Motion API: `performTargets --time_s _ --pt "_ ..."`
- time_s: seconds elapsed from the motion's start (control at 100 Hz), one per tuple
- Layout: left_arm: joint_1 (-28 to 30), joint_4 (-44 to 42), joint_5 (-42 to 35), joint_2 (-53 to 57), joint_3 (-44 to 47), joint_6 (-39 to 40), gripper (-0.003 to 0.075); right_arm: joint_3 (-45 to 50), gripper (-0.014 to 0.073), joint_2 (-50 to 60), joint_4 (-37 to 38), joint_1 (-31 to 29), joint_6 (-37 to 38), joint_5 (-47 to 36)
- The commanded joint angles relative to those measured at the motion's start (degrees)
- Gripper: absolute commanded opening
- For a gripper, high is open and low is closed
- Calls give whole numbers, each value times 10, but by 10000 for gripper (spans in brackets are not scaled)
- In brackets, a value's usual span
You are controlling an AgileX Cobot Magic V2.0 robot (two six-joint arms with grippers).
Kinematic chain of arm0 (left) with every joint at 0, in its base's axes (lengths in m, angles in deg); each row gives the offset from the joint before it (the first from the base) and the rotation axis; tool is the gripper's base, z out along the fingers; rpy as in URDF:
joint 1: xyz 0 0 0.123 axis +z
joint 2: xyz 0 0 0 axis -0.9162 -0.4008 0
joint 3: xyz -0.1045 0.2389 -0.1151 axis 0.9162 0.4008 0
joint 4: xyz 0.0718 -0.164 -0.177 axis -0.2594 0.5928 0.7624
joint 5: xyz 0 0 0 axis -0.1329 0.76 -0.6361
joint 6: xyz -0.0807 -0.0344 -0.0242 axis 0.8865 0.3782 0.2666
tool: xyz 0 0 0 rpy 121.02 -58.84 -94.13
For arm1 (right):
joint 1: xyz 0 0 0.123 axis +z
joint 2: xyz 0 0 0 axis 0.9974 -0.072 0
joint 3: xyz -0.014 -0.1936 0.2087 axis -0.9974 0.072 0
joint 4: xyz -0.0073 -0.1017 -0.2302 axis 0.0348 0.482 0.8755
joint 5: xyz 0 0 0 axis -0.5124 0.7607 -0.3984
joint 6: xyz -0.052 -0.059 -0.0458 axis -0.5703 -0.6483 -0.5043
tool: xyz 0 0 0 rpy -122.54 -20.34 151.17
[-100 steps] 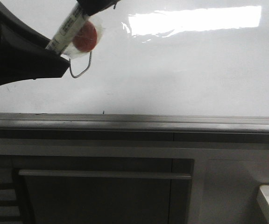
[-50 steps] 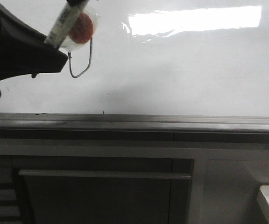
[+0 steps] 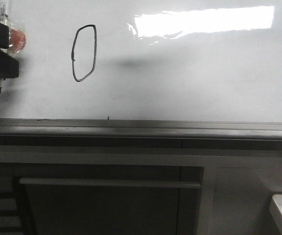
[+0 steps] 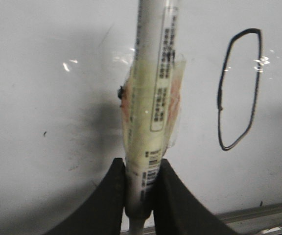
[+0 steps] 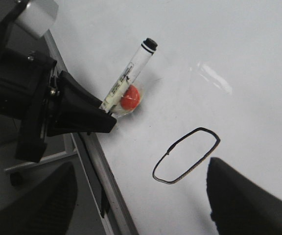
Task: Write number 0 on whiteboard
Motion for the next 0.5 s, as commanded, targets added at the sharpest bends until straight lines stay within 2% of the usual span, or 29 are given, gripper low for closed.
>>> performTargets --time_s 0.0,0.18,0.49 --pt "4 18 -43 0 -20 6 -20 -19 486 21 -19 -3 -1 -18" --pt "4 18 -17 -27 -37 6 -20 -19 486 21 -30 -3 -1 -12" --pt "4 18 -17 -55 -52 6 -20 -19 486 21 -40 -3 -1 -4"
